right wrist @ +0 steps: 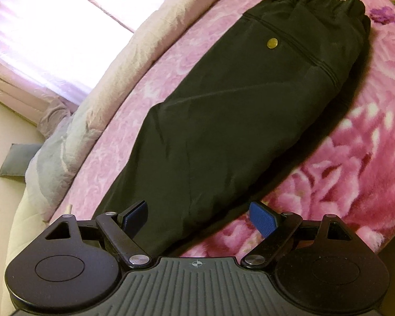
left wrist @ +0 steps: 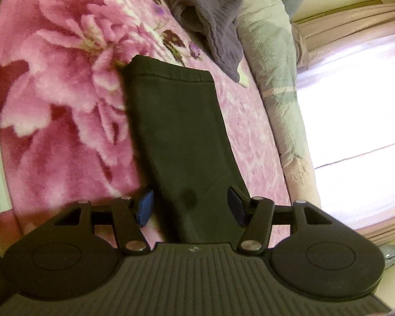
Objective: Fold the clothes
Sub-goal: 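Grasp the trouser leg ends with the left tool and lift them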
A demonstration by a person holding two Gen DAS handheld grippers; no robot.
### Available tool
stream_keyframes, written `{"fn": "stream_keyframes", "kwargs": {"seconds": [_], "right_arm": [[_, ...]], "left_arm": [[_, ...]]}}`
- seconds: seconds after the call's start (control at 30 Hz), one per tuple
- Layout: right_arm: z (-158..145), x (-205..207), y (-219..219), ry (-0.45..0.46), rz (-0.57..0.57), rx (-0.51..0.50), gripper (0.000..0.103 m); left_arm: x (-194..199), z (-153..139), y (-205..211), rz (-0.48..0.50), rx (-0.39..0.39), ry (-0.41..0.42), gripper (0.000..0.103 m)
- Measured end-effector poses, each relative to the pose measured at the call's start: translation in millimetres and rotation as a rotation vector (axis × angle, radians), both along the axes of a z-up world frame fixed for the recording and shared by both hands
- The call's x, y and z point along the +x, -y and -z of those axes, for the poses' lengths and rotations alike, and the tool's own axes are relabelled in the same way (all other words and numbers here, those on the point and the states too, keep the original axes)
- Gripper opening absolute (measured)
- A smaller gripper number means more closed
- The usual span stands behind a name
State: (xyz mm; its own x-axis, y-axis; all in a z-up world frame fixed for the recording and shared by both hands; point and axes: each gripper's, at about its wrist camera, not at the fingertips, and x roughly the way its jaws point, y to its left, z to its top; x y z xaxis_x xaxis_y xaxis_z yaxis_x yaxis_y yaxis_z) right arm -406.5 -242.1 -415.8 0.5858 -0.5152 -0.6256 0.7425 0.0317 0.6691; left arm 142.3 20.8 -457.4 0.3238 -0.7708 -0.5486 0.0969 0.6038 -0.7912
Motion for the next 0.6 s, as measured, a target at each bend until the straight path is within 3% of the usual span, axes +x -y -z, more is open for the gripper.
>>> {"fn": "stream_keyframes", "kwargs": {"seconds": [0.07,0.1,0.2,0.3,0.47,0.6], "right_arm": [[3,-1,0,0.000,0.002,0.007,0.087],[4,-2,0,0.000,0.004,0.010,0.087],[5,-5,-1,0.002,0.009,0.009,0.087],[4,-11,-4,-0.001,0.020,0.006,0.087],[1,-23,-5,-0.015,0.050,-0.007,0.087],[-3,-32,-6,-0.023,0.076,-0.024,0.087]], "left_arm": [[-2,0,2,0.002,-0.007,0.025,0.048],[-3,0,3,0.005,-0.001,0.038,0.037],[-6,2,6,0.017,0.033,0.081,0.017],[-9,-2,7,0.045,0.082,0.137,0.012],[-29,-58,39,0.203,0.215,0.439,0.008],[-86,-106,70,0.405,0.216,0.782,0.008]]}}
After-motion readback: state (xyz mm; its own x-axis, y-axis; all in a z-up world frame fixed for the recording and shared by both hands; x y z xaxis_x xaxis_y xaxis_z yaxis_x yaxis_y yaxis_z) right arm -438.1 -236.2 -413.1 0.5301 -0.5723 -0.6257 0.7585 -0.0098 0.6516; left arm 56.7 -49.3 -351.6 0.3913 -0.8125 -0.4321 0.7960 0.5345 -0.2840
